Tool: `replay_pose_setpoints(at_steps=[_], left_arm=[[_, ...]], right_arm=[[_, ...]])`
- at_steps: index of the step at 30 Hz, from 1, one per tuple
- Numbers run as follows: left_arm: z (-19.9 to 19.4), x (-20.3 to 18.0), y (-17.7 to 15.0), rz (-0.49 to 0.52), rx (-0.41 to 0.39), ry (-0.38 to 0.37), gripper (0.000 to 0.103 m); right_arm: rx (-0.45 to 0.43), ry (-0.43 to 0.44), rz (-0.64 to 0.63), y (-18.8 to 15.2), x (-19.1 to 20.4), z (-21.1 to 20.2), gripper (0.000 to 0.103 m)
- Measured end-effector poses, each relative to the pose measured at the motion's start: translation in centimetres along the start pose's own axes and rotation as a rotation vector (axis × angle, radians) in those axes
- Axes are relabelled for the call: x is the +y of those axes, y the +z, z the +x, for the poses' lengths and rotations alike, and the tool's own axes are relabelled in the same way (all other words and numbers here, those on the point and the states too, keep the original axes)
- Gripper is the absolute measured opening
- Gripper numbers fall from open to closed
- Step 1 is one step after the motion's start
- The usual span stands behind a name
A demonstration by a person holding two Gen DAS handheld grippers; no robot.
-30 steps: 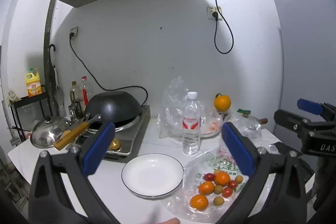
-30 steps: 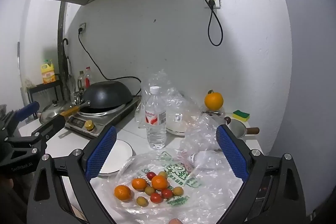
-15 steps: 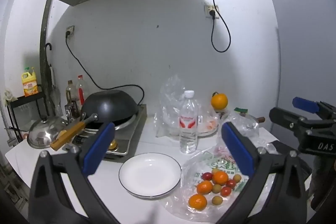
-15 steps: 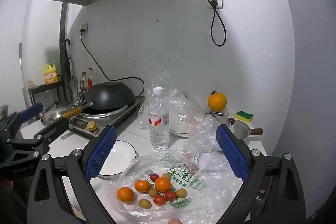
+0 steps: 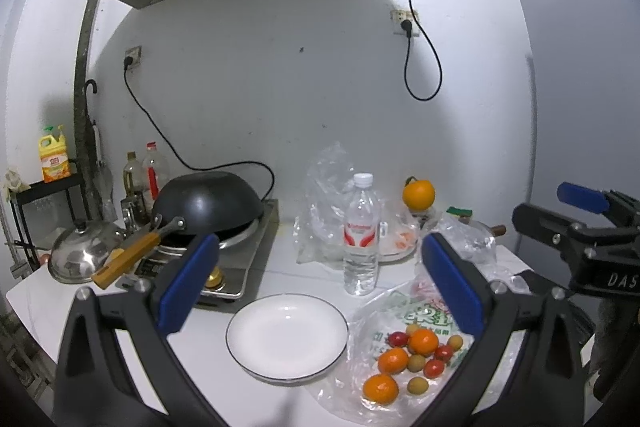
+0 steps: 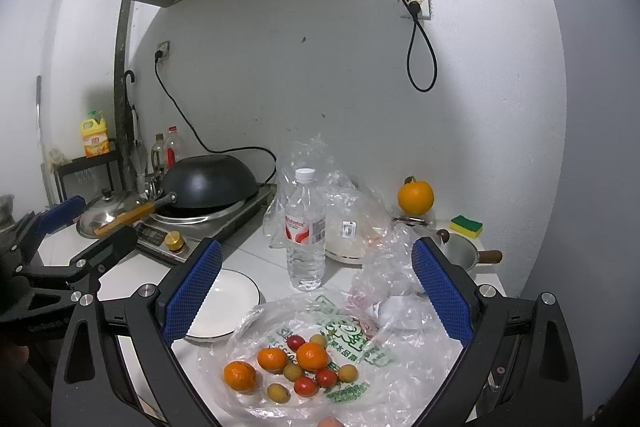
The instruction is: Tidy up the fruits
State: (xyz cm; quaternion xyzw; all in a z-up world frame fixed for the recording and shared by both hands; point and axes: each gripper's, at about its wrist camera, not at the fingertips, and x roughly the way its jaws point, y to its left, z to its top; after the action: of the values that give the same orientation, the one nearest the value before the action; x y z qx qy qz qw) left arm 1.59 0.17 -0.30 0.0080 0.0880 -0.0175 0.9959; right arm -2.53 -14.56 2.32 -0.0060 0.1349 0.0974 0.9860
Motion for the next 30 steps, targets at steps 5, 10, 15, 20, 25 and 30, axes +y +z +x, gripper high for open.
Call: replay_pose_setpoints(at_steps=[5, 10, 15, 20, 25, 30], left_arm=[[0.07, 0.0, 0.01, 0.0, -0.002, 0.003, 0.102], [0.16, 0.09, -0.05, -0.011, 0.005, 0.007, 0.102], [-0.05, -0.08, 0.02, 0.006, -0.001, 0.003, 0.102], [-0.1, 0.23, 0.1, -0.001, -0.005, 0.012, 0.102], [-0.14, 0.44, 0.18, -0.007, -0.004, 0.032, 0.102], [-0.37, 0.69, 0.23, -0.014, -0.009, 0.036, 0.102]], right_arm=[[0.005, -0.006, 0.002, 0.04, 0.06, 0.19, 0.098], [0.012, -0.005, -0.008, 0.18, 0.4, 0.34, 0.098], [0.015, 0.002, -0.005, 0.13, 0.4, 0.49, 0.098], [0.017, 0.002, -0.006, 0.2, 0.4, 0.5, 0.098], [0.018, 0.004, -0.006, 0.39, 0.5, 0.52, 0.098], [0.019, 0.007, -0.01, 0.47, 0.67, 0.61, 0.098]])
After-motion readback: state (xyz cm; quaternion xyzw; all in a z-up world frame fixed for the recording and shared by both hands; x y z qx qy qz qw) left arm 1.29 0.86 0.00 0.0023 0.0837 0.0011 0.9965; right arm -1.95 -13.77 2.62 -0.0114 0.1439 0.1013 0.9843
